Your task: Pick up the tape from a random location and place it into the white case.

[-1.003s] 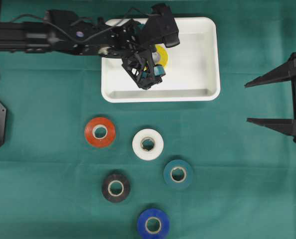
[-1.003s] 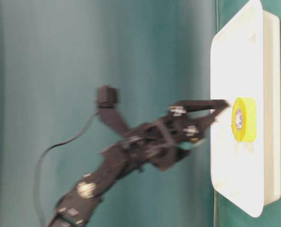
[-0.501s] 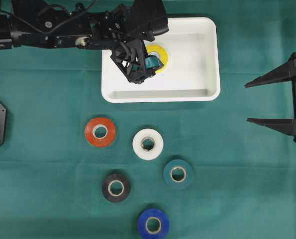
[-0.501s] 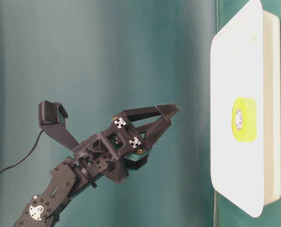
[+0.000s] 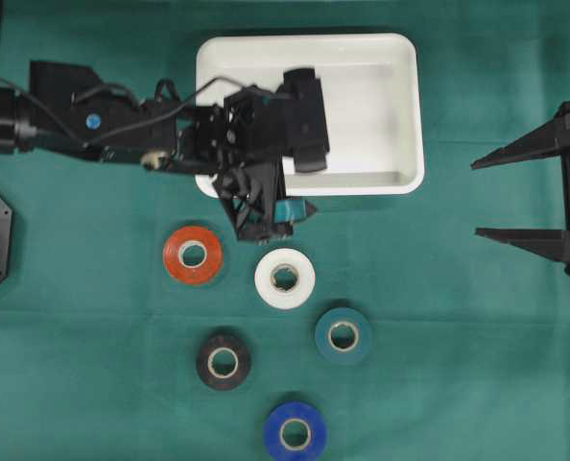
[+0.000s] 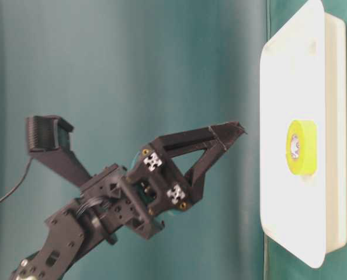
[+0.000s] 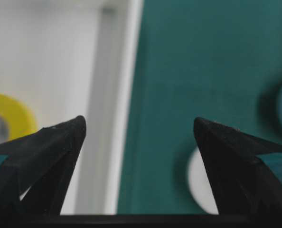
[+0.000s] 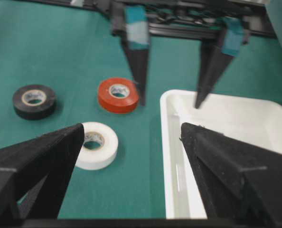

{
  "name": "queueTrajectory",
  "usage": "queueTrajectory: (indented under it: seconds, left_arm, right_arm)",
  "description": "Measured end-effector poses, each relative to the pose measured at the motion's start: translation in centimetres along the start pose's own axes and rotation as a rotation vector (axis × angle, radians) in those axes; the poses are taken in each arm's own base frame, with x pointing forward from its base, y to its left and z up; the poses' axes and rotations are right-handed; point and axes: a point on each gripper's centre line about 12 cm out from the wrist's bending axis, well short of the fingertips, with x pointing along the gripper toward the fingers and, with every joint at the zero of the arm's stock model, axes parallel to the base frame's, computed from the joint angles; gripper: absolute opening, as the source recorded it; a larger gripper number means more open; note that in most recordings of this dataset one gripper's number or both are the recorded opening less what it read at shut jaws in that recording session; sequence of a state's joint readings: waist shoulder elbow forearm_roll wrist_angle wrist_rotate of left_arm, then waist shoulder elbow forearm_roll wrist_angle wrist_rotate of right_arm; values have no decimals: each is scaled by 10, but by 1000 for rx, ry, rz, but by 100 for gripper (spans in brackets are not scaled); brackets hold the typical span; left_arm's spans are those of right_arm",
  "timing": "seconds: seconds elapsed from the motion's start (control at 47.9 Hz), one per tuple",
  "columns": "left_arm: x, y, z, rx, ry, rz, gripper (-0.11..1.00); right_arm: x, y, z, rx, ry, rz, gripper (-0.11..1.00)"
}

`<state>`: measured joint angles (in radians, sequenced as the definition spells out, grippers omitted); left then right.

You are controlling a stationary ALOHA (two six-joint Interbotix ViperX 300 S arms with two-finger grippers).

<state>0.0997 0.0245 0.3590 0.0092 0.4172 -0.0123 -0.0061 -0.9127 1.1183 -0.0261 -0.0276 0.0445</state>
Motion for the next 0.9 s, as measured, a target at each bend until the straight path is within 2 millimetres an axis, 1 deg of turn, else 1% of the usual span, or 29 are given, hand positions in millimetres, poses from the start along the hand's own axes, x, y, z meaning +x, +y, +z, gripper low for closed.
queueTrajectory:
  seconds: [0.209, 0.334, 0.501, 0.668, 0.773, 0.898]
  left_arm:
    - [-7, -3, -3, 3, -25, -5, 98]
    - [-19, -2, -6, 3, -38, -5, 98]
    - [-47, -2, -12, 3, -75, -5, 98]
    - [-85, -5, -21, 7, -159, -13, 98]
    - [-107, -6, -29, 11, -218, -17, 98]
    - [-129, -6, -44, 10, -275, -18, 98]
  right_arm:
    - [0, 0, -1, 3, 3, 0, 91]
    - [0, 0, -1, 2, 3, 0, 91]
    - [0, 0, 0, 2, 5, 0, 91]
    - [0, 0, -1, 0, 9, 0, 91]
    - [-1, 0, -2, 0, 11, -1, 91]
    - [0, 0, -1, 0, 11, -1, 91]
